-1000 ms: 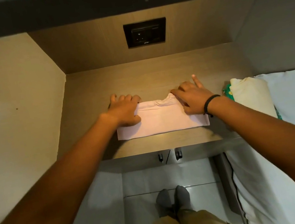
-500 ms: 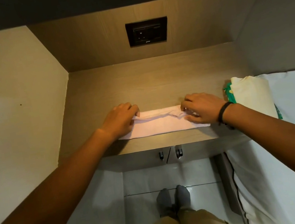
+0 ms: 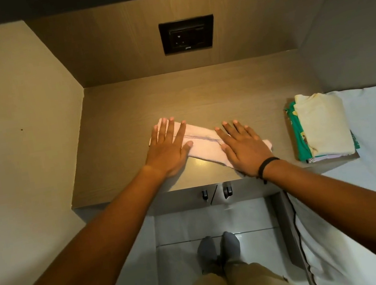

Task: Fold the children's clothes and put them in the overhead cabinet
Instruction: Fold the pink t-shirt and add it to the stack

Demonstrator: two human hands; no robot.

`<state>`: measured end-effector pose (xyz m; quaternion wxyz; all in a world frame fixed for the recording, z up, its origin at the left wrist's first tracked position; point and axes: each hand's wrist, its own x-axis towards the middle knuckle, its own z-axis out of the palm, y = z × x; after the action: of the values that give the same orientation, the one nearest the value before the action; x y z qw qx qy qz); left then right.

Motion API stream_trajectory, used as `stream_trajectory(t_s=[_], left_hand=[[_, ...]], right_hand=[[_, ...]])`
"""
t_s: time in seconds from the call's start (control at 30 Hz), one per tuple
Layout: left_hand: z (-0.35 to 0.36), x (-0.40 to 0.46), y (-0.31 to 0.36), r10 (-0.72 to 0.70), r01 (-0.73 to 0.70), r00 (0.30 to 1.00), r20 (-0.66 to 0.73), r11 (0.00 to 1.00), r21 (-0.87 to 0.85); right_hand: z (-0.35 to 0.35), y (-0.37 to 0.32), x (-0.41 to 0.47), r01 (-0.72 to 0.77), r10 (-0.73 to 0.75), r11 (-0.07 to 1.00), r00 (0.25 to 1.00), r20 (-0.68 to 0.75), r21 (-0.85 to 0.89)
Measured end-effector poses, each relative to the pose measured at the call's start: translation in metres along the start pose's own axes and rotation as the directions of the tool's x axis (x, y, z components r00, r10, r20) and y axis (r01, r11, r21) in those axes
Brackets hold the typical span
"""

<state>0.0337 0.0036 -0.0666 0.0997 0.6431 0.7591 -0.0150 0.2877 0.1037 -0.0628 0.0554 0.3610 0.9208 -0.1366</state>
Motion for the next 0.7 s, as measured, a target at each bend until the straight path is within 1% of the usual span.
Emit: stream_trajectory(t_s=[0.03, 0.07, 0.1, 0.13, 0.17, 0.2, 0.23, 0.27, 0.3, 0.33, 0.37, 0.43, 0.5, 0.53, 0.6, 0.67, 0.7], left_hand=[[-0.003, 0.003, 0.004, -0.035, 0.035, 0.999, -0.029, 0.999, -0.003], [-0.003, 0.002, 0.013, -0.112, 0.109, 0.992, -0.065, 0.993, -0.042], [-0.001, -0.002, 0.025, -0.217, 0.207, 0.972, -0.093, 0.973, -0.102], [0.003, -0.008, 0.038, -0.323, 0.304, 0.942, -0.091, 0.937, -0.172], [0.008, -0.013, 0.049, -0.406, 0.384, 0.912, -0.061, 0.895, -0.229], [0.013, -0.018, 0.058, -0.456, 0.434, 0.890, -0.029, 0.864, -0.256], [0.018, -0.019, 0.061, -0.473, 0.456, 0.881, -0.014, 0.856, -0.244], [0.021, -0.018, 0.061, -0.469, 0.456, 0.883, -0.010, 0.864, -0.211], [0.022, -0.014, 0.057, -0.445, 0.437, 0.895, -0.007, 0.882, -0.176], [0.022, -0.008, 0.051, -0.401, 0.397, 0.916, -0.002, 0.906, -0.147], [0.020, 0.000, 0.042, -0.338, 0.335, 0.941, 0.002, 0.933, -0.128], [0.012, 0.020, 0.022, -0.190, 0.190, 0.982, 0.017, 0.976, -0.103], [0.002, 0.034, 0.006, -0.089, 0.091, 0.996, 0.026, 0.993, -0.080], [-0.002, 0.036, 0.005, -0.081, 0.082, 0.997, 0.013, 0.994, -0.078], [-0.005, 0.031, 0.014, -0.145, 0.141, 0.989, -0.023, 0.981, -0.133], [-0.002, 0.017, 0.027, -0.222, 0.216, 0.975, -0.003, 0.950, -0.227], [0.001, 0.011, 0.032, -0.236, 0.233, 0.972, 0.011, 0.945, -0.230]], right_hand=[[0.001, -0.009, -0.003, -0.031, 0.030, 0.999, 0.999, 0.016, 0.044], [-0.004, -0.015, -0.001, -0.031, 0.030, 0.996, 0.999, 0.019, 0.087], [-0.012, -0.017, 0.004, -0.001, 0.001, 0.994, 1.000, -0.002, 0.107], [-0.020, -0.015, 0.013, 0.059, -0.055, 0.994, 0.998, -0.041, 0.097], [-0.027, -0.011, 0.025, 0.142, -0.138, 0.988, 0.988, -0.070, 0.061], [-0.031, -0.006, 0.038, 0.234, -0.233, 0.972, 0.970, -0.069, 0.013], [-0.031, -0.001, 0.048, 0.323, -0.323, 0.946, 0.946, -0.029, -0.022], [-0.027, 0.004, 0.056, 0.393, -0.392, 0.919, 0.919, 0.028, -0.039], [-0.020, 0.007, 0.059, 0.428, -0.425, 0.903, 0.903, 0.069, -0.039], [-0.012, 0.008, 0.057, 0.416, -0.413, 0.909, 0.907, 0.076, -0.028], [-0.005, 0.005, 0.053, 0.359, -0.358, 0.933, 0.933, 0.044, -0.011], [0.005, -0.011, 0.043, 0.145, -0.143, 0.989, 0.987, -0.066, 0.023], [0.013, -0.039, 0.034, -0.078, 0.086, 0.995, 0.989, -0.118, 0.069], [0.016, -0.052, 0.032, -0.148, 0.161, 0.984, 0.979, -0.125, 0.103], [0.017, -0.065, 0.034, -0.204, 0.231, 0.960, 0.964, -0.131, 0.191], [0.010, -0.057, 0.045, -0.171, 0.216, 0.952, 0.963, -0.161, 0.254], [0.006, -0.048, 0.052, -0.131, 0.175, 0.964, 0.968, -0.179, 0.233]])
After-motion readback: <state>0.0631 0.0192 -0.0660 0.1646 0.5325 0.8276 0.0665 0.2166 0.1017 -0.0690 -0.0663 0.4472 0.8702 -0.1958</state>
